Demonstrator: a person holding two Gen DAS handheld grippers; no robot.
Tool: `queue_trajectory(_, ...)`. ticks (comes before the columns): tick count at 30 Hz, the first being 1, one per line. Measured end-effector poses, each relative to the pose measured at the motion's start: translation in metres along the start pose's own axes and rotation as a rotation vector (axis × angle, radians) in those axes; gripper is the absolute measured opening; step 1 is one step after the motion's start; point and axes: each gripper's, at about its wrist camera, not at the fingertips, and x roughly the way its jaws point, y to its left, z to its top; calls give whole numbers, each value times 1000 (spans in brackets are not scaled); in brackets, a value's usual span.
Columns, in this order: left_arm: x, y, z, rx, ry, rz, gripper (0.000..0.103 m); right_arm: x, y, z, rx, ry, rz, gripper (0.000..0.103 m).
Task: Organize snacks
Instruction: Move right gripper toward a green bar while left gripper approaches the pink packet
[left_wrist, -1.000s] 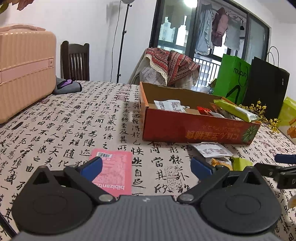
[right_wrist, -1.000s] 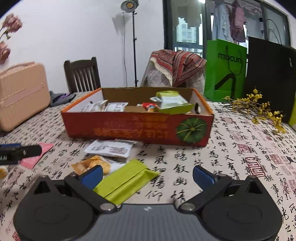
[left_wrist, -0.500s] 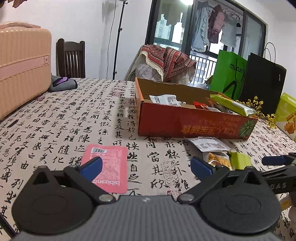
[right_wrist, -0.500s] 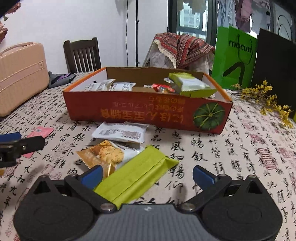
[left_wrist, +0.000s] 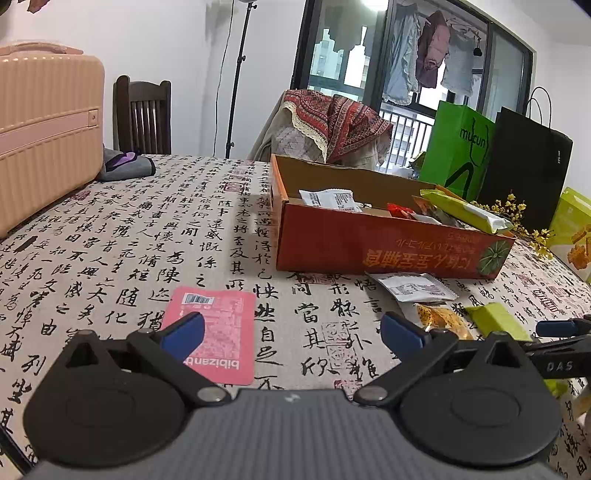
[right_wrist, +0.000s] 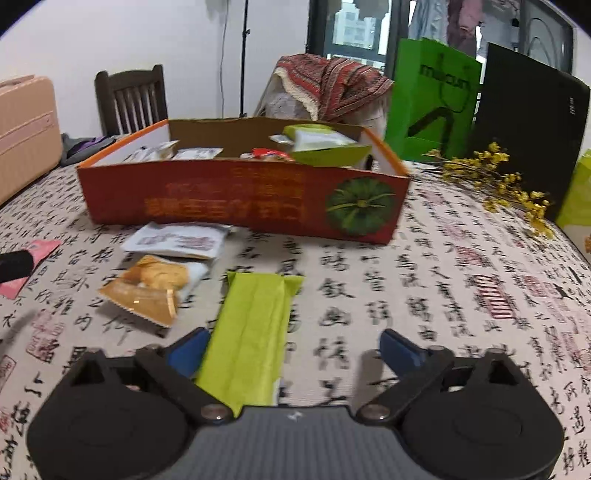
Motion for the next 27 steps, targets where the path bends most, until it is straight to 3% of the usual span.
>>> queue_trajectory(2,0,0,0,-1,-1,4,103,-4,-4,-3,5,-11,50,59)
queue_trajectory(5,-2,-1,1,0,-8,17,103,-8,-1,-4,-9,-25,74,38)
queue_trajectory(10,-8,1,8,5,-22,49,103,-11,1,-7,-9,-46,65,35)
queue_trajectory(16,-9,16,20,13,-15,142,103,-19,-12,-10,43,-87,63,34)
queue_trajectory(21,4,30,23,30,67,230,103,-25,-20,-9,68,-119,71,34)
queue_trajectory(27,21,38,21,36,136,216,103,-30,-24,-8,82,-138,75,34)
